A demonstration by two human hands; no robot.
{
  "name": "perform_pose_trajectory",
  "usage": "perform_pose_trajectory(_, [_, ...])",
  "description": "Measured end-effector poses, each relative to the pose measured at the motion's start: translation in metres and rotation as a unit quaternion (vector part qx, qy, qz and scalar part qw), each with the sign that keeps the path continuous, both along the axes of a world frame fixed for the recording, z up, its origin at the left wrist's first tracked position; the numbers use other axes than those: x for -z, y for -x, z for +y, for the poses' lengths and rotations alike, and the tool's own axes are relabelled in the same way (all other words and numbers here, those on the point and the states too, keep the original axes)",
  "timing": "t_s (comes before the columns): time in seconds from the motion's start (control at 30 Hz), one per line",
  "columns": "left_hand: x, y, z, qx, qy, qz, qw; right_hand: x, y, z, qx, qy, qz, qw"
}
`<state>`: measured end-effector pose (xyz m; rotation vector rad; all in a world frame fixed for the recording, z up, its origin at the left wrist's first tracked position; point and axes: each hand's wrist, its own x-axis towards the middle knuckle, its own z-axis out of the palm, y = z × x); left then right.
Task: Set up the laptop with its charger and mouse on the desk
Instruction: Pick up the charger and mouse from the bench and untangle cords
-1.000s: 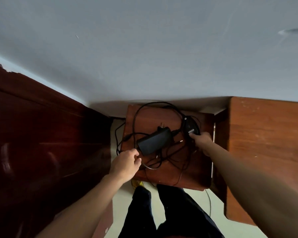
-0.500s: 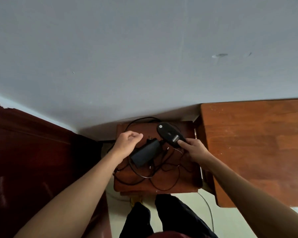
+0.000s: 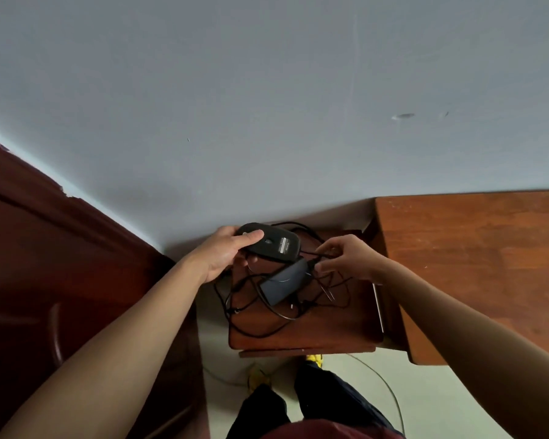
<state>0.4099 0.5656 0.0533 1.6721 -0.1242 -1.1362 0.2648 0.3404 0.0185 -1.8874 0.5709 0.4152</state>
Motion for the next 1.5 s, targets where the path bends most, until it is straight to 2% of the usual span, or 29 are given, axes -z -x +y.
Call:
perform_pose_trajectory(0.07, [-0.007, -0.003, 0.009, -0.015, 0.004, -0.028, 0.999, 0.003, -0.002, -0.004, 0.014, 0.132, -0.009, 0.991])
perform_pose_trajectory(0.13, [-0.018, -0.004, 0.016, -0.074, 0.036, -0.029, 0.996, 0.005, -0.004, -0.005, 0.044, 0.187, -0.012, 0.981])
perform_pose_trajectory(0.2, [-0.034, -0.008, 0.023, -0.143, 0.076, -0.018, 0.987, 0.010, -0.004, -0.007, 0.110, 0.129, -0.021, 0.985])
perform_pose_trajectory(0.3, [-0.059, -0.011, 0.029, -0.171, 0.112, -0.024, 0.979, 0.013, -0.005, -0.005, 0.158, 0.025, -0.028, 0.987])
perform_pose_trajectory(0.43, [-0.088, -0.014, 0.031, -0.170, 0.106, -0.113, 0.973, 0.004, -0.016, 0.013, 0.198, -0.037, -0.040, 0.979])
perform_pose_trajectory(0.5, [-0.102, -0.021, 0.037, -0.187, 0.071, -0.191, 0.961, 0.002, -0.016, 0.013, 0.205, 0.011, -0.057, 0.977])
perform_pose_trajectory(0.6, [-0.113, -0.033, 0.056, -0.235, 0.035, -0.241, 0.941, -0.002, -0.006, -0.005, 0.201, 0.187, -0.048, 0.960])
perform_pose_trajectory(0.67, [-0.115, -0.037, 0.068, -0.276, 0.060, -0.215, 0.935, -0.004, -0.001, -0.016, 0.226, 0.190, -0.043, 0.954])
perform_pose_trajectory(0.73, [-0.117, -0.037, 0.072, -0.295, 0.099, -0.167, 0.935, -0.007, -0.003, -0.014, 0.240, 0.115, -0.064, 0.962])
perform_pose_trajectory(0.8, [-0.122, -0.034, 0.070, -0.289, 0.136, -0.118, 0.940, -0.016, -0.011, 0.002, 0.204, 0.045, -0.084, 0.974])
perform_pose_trajectory(0.93, [-0.145, -0.027, 0.057, -0.224, 0.184, -0.077, 0.954, -0.017, -0.035, 0.047, 0.037, -0.039, -0.101, 0.993])
perform_pose_trajectory(1.0, [-0.156, -0.023, 0.051, -0.192, 0.191, -0.073, 0.960, -0.013, -0.047, 0.071, -0.013, -0.036, -0.095, 0.995])
perform_pose_trajectory(1.1, [-0.172, -0.020, 0.049, -0.166, 0.193, -0.071, 0.964, -0.014, -0.067, 0.110, -0.082, 0.020, -0.092, 0.992])
perform_pose_trajectory(1.17, [-0.180, -0.019, 0.050, -0.160, 0.196, -0.065, 0.965, -0.014, -0.082, 0.129, -0.092, 0.030, -0.097, 0.991])
perform_pose_trajectory(1.27, [-0.191, -0.021, 0.057, -0.148, 0.201, -0.072, 0.966, -0.016, -0.099, 0.151, -0.023, 0.074, -0.141, 0.987])
perform_pose_trajectory(1.4, [-0.203, -0.027, 0.077, -0.112, 0.234, -0.068, 0.963, -0.033, -0.121, 0.165, 0.210, 0.142, -0.225, 0.941])
perform_pose_trajectory(1.47, [-0.207, -0.028, 0.088, -0.103, 0.243, -0.059, 0.963, -0.036, -0.135, 0.166, 0.249, 0.125, -0.231, 0.932])
perform_pose_trajectory(1.5, [-0.207, -0.029, 0.093, -0.103, 0.248, -0.055, 0.962, -0.035, -0.143, 0.165, 0.237, 0.130, -0.221, 0.937])
